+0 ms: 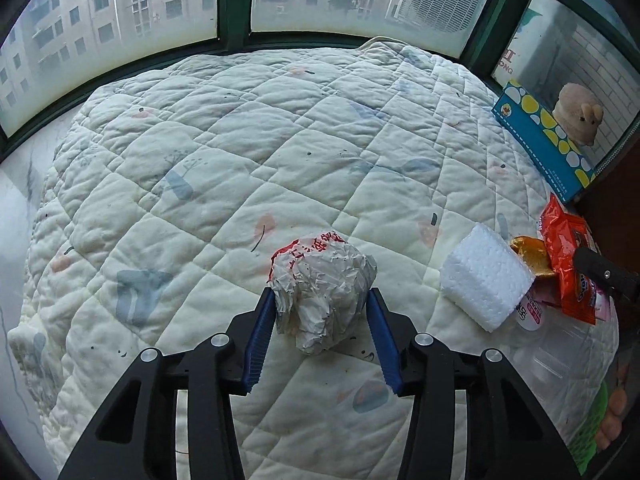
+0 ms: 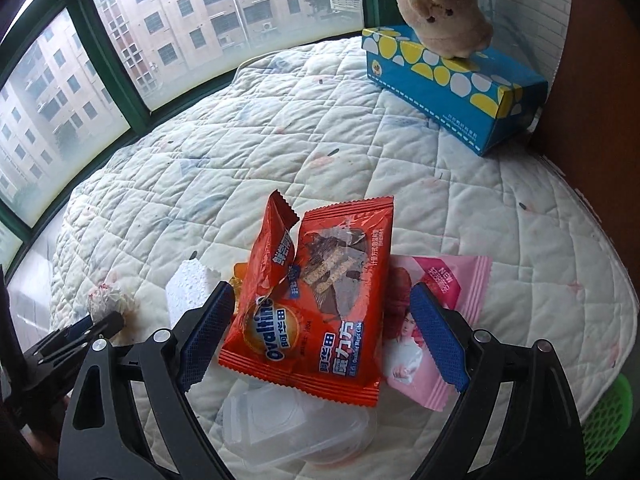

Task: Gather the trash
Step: 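Grasp the crumpled tissue with the left tool while the right tool grasps the Ovaltine wrapper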

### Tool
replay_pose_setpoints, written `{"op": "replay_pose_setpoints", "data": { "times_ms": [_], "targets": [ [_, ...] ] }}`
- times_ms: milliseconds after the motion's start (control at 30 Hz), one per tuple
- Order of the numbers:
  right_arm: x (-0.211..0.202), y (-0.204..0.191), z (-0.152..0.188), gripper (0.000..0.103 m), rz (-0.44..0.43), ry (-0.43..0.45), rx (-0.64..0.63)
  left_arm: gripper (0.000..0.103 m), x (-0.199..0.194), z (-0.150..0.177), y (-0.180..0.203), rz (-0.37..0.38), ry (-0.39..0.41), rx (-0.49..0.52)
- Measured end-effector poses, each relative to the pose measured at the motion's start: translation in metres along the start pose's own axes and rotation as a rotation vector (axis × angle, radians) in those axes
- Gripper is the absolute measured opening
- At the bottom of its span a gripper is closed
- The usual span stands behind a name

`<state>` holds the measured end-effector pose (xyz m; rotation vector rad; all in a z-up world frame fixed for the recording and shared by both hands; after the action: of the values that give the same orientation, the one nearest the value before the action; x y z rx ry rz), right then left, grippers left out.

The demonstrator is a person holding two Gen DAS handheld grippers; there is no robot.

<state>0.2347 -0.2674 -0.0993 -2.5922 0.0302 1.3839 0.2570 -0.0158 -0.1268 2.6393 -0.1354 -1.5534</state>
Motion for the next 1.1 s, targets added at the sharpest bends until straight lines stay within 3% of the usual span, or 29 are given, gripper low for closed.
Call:
{"op": "replay_pose_setpoints", "data": {
  "times_ms": [167,267,467,1100],
  "targets": [
    [0.011,-0.001,0.007,0.088,0.015,-0.023,-0.016,0.043,-0.005,0.000,-0.001,0.015,0.013,-0.032],
    [0.013,-0.004,0.012,0.074,0.010,-0.031,-0.034,0.042,-0.011,0.002,-0.002,0.026,0.028,-0.055],
    [0.005,-0.010,0.016,0.068,0.030,-0.010,-0.069,0.042,-0.018,0.008,0.001,0.057,0.041,-0.079],
    [-0.089,-0.015,0.045,0.063,-0.062,0.152,-0.034,0.042,-0.060,0.025,0.029,0.136,0.073,-0.026]
  ]
}}
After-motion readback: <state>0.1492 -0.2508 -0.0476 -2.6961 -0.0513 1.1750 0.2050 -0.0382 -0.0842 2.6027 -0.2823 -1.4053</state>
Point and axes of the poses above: each gripper's, at about its wrist camera, not at the fingertips, and x roughly the way its jaws point, y to its right, z to its underside, the point moved 8 cm from there along x, roughly the way its jaws point, and after that the axes turned 3 degrees about -z, right-handed, at the moved point
